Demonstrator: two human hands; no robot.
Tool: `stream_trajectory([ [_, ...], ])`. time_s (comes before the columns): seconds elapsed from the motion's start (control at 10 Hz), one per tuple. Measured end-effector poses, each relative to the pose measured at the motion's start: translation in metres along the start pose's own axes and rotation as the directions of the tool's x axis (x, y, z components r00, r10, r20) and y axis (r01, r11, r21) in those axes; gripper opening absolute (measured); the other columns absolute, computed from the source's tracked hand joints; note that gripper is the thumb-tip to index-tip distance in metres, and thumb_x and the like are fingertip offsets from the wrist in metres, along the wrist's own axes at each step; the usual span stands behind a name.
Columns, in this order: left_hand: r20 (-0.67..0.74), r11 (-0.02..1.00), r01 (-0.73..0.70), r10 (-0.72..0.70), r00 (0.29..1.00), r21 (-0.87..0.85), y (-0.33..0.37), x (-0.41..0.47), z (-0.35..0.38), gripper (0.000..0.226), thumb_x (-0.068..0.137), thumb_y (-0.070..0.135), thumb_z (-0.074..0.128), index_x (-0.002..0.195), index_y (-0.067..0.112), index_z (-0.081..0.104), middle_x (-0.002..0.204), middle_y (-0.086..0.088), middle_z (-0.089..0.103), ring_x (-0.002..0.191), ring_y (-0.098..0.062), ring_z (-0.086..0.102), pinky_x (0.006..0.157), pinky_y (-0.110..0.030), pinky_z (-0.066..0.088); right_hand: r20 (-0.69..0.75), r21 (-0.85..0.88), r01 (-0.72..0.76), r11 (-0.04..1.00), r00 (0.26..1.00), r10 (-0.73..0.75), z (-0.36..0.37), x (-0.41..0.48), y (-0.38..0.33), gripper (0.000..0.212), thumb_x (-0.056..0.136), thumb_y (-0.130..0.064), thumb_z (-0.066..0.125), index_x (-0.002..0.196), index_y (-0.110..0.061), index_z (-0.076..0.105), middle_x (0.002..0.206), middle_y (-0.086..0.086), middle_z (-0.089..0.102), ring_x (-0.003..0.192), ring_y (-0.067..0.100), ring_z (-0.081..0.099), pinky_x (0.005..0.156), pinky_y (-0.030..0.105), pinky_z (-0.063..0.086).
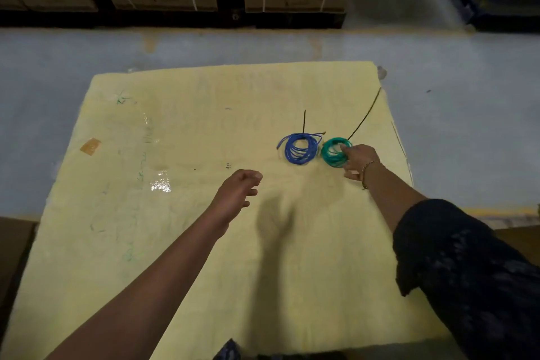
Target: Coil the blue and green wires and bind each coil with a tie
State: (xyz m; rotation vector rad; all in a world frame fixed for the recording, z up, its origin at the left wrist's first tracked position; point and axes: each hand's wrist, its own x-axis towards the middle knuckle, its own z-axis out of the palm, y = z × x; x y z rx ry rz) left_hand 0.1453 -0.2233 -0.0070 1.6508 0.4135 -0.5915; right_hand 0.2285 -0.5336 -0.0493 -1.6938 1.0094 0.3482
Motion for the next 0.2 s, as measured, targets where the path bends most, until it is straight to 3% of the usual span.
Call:
stream_trajectory([
  [0.1,-0.032,0.999,-0.034,0.035,0.999,0.030,-0.001,-0.004,-0.002,0.019,0.098,0.035,0.059,0.112,0.024,0.065,0.110,0.010,0.066,0.113,-0.018,0.063,0.086,-0.034,0.046,-0.001,-0.167,0.016,0.986,1.000,-0.016,-0.003,0.012,0.005,0.053,0.090,-0.053,0.063,0.117,-0.007,0.062,0.101,0.015,0.062,0.073,0.022,0.059,0.055,0.035,0.059],
  [0.2,-0.110,0.984,-0.075,0.093,0.990,0.159,0.004,-0.009,-0.002,0.030,0.099,0.039,0.059,0.124,0.023,0.063,0.122,0.007,0.064,0.120,-0.016,0.058,0.094,-0.033,0.043,-0.040,-0.318,0.119,0.941,0.990,-0.139,-0.016,0.004,0.005,0.071,0.090,-0.061,0.055,0.139,-0.010,0.049,0.130,0.013,0.057,0.105,0.031,0.061,0.073,0.041,0.059],
])
